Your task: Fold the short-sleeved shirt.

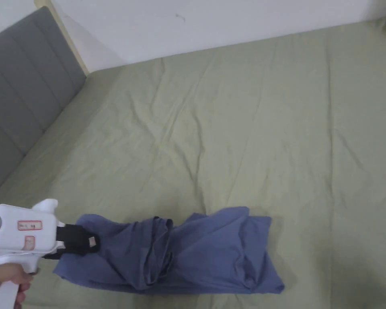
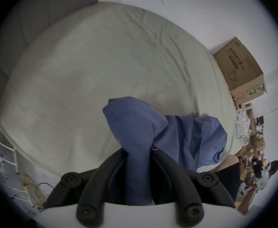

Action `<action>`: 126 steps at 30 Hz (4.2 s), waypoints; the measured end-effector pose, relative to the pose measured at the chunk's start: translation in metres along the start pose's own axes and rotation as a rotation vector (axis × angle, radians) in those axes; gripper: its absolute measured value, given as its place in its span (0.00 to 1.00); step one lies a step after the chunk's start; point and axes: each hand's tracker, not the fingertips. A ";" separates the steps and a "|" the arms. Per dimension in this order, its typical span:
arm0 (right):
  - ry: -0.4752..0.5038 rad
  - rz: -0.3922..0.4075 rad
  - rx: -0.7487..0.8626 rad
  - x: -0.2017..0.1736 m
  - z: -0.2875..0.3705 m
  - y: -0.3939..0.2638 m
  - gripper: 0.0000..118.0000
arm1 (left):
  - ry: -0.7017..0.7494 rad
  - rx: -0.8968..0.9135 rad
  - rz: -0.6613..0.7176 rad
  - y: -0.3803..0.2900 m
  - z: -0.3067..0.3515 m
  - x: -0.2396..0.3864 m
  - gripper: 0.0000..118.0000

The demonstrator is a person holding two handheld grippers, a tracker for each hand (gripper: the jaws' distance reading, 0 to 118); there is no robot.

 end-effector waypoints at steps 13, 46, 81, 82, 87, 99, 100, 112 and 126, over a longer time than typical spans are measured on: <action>0.049 0.028 0.036 -0.007 0.007 -0.002 0.00 | -0.059 -0.011 -0.298 0.000 0.023 0.189 0.11; 0.078 0.021 -0.024 -0.022 0.002 0.001 0.00 | -0.311 -0.038 -0.304 -0.076 -0.113 0.298 0.05; 0.266 -0.210 -0.212 -0.075 -0.231 0.008 0.00 | -0.432 -0.068 -0.189 -0.010 -0.087 0.067 0.21; 0.266 -0.214 -0.199 -0.070 -0.226 0.009 0.00 | -0.348 -0.065 -0.226 -0.001 -0.078 0.053 0.21; 0.278 -0.197 -0.156 -0.085 -0.199 0.031 0.00 | 0.139 -0.067 -0.295 0.052 -0.049 -0.042 0.21; 0.256 -0.068 -0.125 -0.111 -0.168 0.063 0.00 | 0.908 0.022 -0.370 0.118 -0.009 -0.152 0.52; 0.254 -0.065 -0.117 -0.112 -0.165 0.065 0.00 | 0.979 0.038 -0.361 0.115 -0.001 -0.150 0.69; 0.038 0.047 0.082 -0.089 -0.106 0.067 0.00 | 0.357 0.817 -0.261 -0.063 0.098 0.076 0.01; -0.284 0.031 0.373 -0.025 -0.004 0.050 0.00 | 0.110 1.136 -0.422 -0.164 0.081 0.303 0.00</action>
